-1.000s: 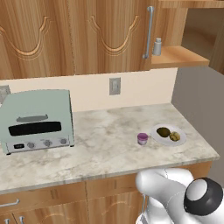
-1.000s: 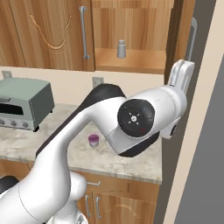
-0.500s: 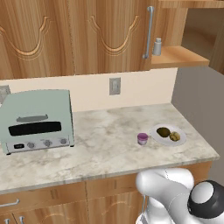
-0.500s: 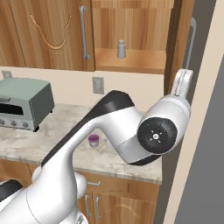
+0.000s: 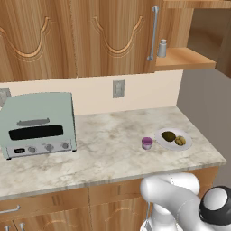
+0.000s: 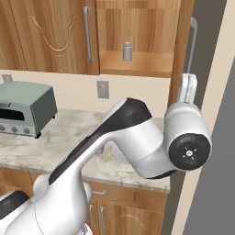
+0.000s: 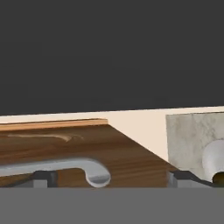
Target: Pick the avocado and bread from the counter and place them on the plate. Then pick the jam from the cabinet and place it next to the plate. Lastly close the cabinet door.
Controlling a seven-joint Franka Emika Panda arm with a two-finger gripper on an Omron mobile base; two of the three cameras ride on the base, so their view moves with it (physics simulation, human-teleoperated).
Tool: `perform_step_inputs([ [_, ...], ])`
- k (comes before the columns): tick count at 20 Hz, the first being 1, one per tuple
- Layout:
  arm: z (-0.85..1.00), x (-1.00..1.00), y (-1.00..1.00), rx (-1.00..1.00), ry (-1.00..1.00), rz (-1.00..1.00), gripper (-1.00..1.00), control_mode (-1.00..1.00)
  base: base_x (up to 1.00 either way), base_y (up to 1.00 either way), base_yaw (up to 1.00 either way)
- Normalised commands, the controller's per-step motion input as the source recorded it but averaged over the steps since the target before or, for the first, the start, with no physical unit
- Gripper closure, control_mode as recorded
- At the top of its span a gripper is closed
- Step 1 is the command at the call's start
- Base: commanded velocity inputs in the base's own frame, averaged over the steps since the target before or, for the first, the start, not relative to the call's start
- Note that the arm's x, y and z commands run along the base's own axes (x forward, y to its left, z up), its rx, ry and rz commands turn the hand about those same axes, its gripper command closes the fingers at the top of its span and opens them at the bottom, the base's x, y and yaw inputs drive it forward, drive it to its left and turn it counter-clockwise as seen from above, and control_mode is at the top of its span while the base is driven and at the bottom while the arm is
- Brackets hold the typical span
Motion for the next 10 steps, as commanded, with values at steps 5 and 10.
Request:
perform_step_inputs([
  [5,-0.05,0.15,0.97,-0.01,-0.08,0.1,-1.0,-1.0,0.0,0.0,0.0],
  [10,0.0,0.27,1.0,-0.11,-0.14,-0.03,-1.0,-1.0,0.0,0.0,0.0],
])
